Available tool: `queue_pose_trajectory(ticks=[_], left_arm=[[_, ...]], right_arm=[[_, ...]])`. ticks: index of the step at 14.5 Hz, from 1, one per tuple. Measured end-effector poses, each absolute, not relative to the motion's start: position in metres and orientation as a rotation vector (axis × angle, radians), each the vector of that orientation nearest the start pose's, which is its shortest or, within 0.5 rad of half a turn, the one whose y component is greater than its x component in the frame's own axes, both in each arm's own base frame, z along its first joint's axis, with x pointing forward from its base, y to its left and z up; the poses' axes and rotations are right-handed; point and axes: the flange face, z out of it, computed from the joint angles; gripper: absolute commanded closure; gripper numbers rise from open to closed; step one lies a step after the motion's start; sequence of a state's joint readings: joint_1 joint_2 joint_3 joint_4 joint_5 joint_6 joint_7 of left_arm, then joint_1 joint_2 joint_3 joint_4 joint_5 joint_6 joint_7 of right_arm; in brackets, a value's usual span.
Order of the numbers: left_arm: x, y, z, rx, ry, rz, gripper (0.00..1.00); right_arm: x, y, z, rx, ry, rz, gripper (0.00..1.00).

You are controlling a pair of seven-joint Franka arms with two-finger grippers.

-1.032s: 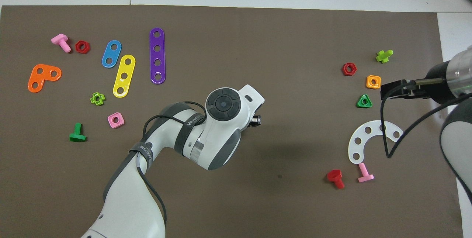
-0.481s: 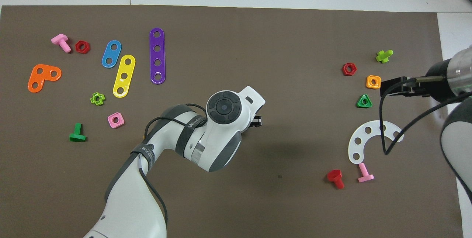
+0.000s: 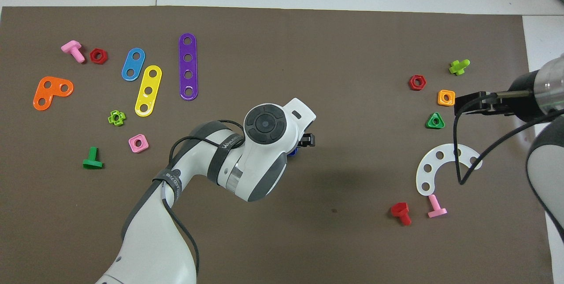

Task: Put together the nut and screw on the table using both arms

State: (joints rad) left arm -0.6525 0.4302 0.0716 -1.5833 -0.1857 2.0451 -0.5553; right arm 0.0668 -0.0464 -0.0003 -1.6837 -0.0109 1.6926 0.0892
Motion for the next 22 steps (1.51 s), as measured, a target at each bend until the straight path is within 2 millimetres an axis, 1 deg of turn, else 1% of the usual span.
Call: queue_pose_trajectory(ticks=[1, 2, 3, 4, 6, 7, 8, 9, 10, 11, 12, 14, 16, 19, 20, 22], left_arm=[[0.585, -0.351, 0.414, -3.272, -0.154, 0.073, 0.0], [0.607, -0.307, 0.435, -3.274, -0.201, 0.067, 0.0], [0.621, -0.263, 0.453, -3.273, -0.222, 0.071, 0.0], [0.63, -0.22, 0.468, -3.262, -0.24, 0.078, 0.0], [0.639, -0.139, 0.489, -3.224, -0.266, 0.067, 0.0], [0.64, -0.102, 0.493, -3.215, -0.266, 0.076, 0.0], [0.638, -0.068, 0.494, -3.211, -0.256, 0.107, 0.0], [0.634, -0.041, 0.493, -3.201, -0.24, 0.141, 0.0], [0.629, -0.02, 0.491, -3.177, -0.213, 0.171, 0.0], [0.623, -0.006, 0.49, -3.14, -0.18, 0.194, 0.0], [0.617, -0.001, 0.489, -3.102, -0.15, 0.215, 0.0], [0.607, -0.003, 0.497, -3.076, -0.123, 0.229, 0.0], [0.596, -0.008, 0.52, -3.08, -0.108, 0.195, 0.0], [0.579, -0.014, 0.569, -3.096, -0.089, 0.07, 0.0], [0.575, -0.016, 0.58, -3.1, -0.085, 0.034, 0.0], [0.572, -0.017, 0.593, -3.13, -0.077, -0.022, 0.0]], right_arm=[[0.549, 0.036, 0.607, -3.147, 0.034, -0.088, 0.0], [0.549, 0.036, 0.607, -3.147, 0.034, -0.088, 0.0], [0.549, 0.036, 0.607, -3.147, 0.034, -0.088, 0.0], [0.549, 0.036, 0.607, -3.147, 0.033, -0.088, 0.0], [0.549, 0.036, 0.607, -3.147, 0.032, -0.087, 0.0], [0.549, 0.036, 0.607, -3.147, 0.032, -0.087, 0.0], [0.549, 0.036, 0.607, -3.147, 0.031, -0.085, 0.0], [0.549, 0.037, 0.607, -3.147, 0.03, -0.083, 0.0], [0.548, 0.037, 0.607, -3.147, 0.028, -0.079, 0.0], [0.548, 0.038, 0.607, -3.148, 0.026, -0.074, 0.0], [0.547, 0.039, 0.606, -3.148, 0.024, -0.065, 0.0], [0.546, 0.04, 0.605, -3.149, 0.021, -0.049, 0.0], [0.545, 0.041, 0.604, -3.143, 0.021, -0.034, 0.0], [0.544, 0.042, 0.604, -3.135, 0.022, -0.026, 0.0], [0.544, 0.042, 0.604, -3.134, 0.022, -0.026, 0.0], [0.544, 0.042, 0.604, -3.134, 0.022, -0.026, 0.0]])
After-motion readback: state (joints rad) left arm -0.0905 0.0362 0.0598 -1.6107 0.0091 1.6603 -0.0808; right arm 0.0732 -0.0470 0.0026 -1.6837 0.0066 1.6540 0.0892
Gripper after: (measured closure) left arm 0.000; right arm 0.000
